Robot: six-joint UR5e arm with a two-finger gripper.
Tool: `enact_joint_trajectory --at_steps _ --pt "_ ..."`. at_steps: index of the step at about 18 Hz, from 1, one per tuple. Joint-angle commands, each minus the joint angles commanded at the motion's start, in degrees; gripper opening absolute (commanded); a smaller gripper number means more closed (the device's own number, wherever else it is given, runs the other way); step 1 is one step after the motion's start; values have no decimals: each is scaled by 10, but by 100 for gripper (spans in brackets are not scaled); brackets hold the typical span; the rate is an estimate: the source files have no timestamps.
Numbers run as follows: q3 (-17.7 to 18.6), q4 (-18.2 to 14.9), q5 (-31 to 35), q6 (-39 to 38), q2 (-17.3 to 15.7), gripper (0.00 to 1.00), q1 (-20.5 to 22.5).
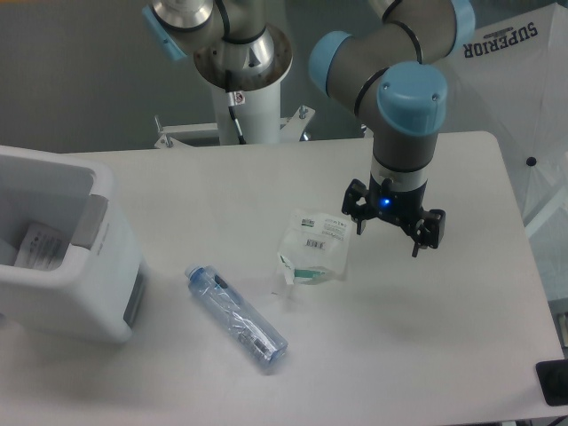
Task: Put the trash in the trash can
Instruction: 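Lower the open gripper onto the clear plastic bag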
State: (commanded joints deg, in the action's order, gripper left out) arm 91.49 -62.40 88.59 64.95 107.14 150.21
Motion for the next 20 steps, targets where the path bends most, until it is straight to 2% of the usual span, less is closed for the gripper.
enact_joint_trajectory --at_steps 6,11,17,20 --pt "14 3 -1 -5 -2 100 -2" --pt "28 12 -4 -107 -3 100 -12" --pt "53 23 -9 -135 0 100 -46" --pt "59 23 -8 -213 7 100 -74"
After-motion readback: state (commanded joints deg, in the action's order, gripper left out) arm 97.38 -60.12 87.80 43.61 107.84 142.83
